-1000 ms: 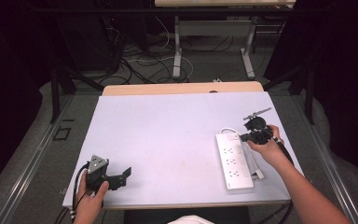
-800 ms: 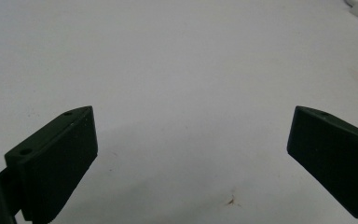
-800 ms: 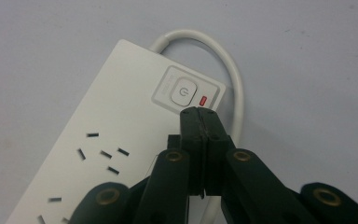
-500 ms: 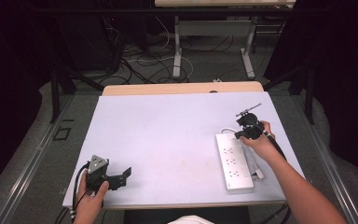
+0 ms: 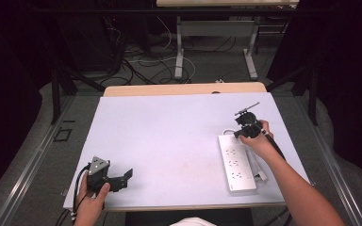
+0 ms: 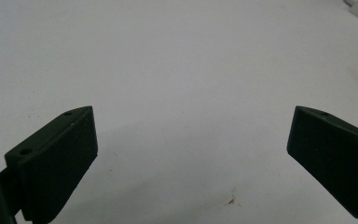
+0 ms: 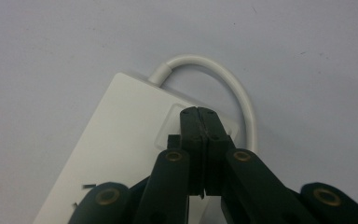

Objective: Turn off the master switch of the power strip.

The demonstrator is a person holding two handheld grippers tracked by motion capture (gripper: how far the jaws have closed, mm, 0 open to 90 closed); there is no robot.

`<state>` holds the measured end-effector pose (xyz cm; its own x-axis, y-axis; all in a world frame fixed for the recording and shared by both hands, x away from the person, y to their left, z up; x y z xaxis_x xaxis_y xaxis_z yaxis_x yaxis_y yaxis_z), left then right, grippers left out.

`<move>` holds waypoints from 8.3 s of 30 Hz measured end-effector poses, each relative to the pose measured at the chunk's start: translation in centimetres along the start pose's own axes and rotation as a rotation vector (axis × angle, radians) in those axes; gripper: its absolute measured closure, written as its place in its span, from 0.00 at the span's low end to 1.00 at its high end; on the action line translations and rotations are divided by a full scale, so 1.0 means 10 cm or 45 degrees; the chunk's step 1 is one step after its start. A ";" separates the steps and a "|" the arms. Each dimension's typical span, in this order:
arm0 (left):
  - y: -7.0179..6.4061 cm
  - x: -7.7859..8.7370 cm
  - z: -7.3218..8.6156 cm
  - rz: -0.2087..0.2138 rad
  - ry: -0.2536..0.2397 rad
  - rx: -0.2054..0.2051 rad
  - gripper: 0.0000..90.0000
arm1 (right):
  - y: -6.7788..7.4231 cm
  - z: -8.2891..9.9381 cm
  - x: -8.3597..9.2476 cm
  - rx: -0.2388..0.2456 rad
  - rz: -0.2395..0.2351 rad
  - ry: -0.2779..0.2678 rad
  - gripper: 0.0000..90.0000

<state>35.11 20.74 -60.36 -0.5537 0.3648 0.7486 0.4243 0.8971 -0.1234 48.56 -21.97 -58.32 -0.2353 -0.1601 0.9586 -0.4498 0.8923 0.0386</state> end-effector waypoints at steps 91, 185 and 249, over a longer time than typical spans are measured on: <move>0.00 0.00 0.01 0.004 0.007 0.001 0.03 | 0.03 -0.02 -0.01 -0.068 -0.063 -0.053 0.42; 0.02 0.02 -0.02 0.005 -0.018 0.023 0.02 | 0.20 0.80 0.74 -0.027 0.001 -0.469 0.00; 0.00 0.00 -0.02 0.013 -0.010 0.022 0.02 | -0.31 1.65 0.35 -0.236 0.062 -0.629 0.00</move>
<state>35.24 20.74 -60.25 -0.5548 0.3761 0.7421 0.4178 0.8973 -0.1424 34.94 -32.27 -59.77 -0.6501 -0.2567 0.7152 -0.2788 0.9561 0.0897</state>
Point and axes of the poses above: each handheld gripper's, and its own axes: x roughly backward along the jaws, z roughly out of its underside, y roughly to its left, the point moved 9 cm from there along -x, roughly forward along the jaws, and after that the axes turned 14 degrees about y, right-handed, at the moved point
